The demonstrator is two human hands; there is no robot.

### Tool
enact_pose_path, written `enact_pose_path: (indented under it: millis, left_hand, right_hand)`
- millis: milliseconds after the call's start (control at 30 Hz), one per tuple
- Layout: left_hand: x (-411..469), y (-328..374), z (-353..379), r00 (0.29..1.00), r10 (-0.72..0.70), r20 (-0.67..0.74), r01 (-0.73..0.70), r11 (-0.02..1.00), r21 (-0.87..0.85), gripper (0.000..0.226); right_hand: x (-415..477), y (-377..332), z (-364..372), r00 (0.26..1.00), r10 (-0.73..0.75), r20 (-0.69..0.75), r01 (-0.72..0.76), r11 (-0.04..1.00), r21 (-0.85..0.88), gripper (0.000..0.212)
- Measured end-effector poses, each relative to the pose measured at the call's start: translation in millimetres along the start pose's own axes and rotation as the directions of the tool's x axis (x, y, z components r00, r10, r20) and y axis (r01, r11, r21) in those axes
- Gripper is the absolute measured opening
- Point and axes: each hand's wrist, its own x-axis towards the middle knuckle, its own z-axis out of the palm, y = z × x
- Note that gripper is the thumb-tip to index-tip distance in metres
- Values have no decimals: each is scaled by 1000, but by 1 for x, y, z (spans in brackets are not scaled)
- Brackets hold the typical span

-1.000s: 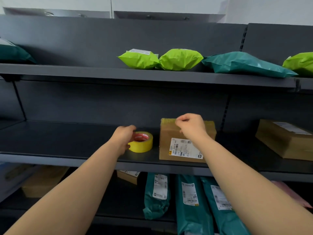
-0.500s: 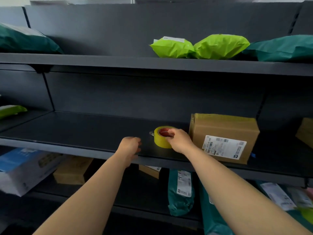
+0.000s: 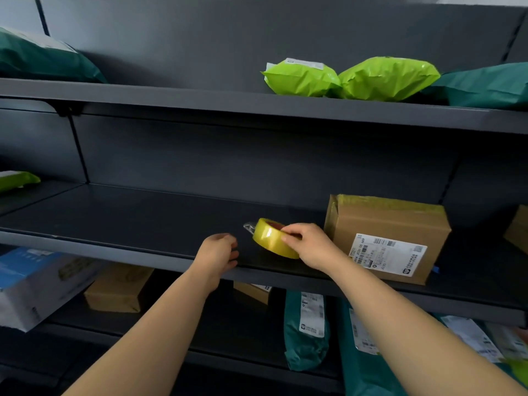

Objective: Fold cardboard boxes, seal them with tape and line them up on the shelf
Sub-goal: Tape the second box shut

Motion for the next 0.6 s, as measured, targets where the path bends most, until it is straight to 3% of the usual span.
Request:
enact_pose_path:
  millis: [100,200,333,467,600]
  left_hand:
    - [-10,3,-7,999,-13,31,15,998,-63,37]
    - [-26,11,-8,993,-9,115,26,989,-147,40]
    - [-52,16,4,977,84,196,-51,984,-168,38]
    - [-75,17,22,959,161,235,-113,972,-205,16]
    - [-93,10,36,954,117,276,-101,992,-71,32]
  right_hand:
    - [-28,-4,-17,997,-71,8,68,971,228,23]
    - [-53,-5,-35,995,-97,5,88,917,389,19]
    - [-82,0,-56,994,-111,14,92,888,451,21]
    - [-109,11,-71,994,-103,24,80,876,475,22]
    - [-135,23,-85,993,-110,29,82,866,494,25]
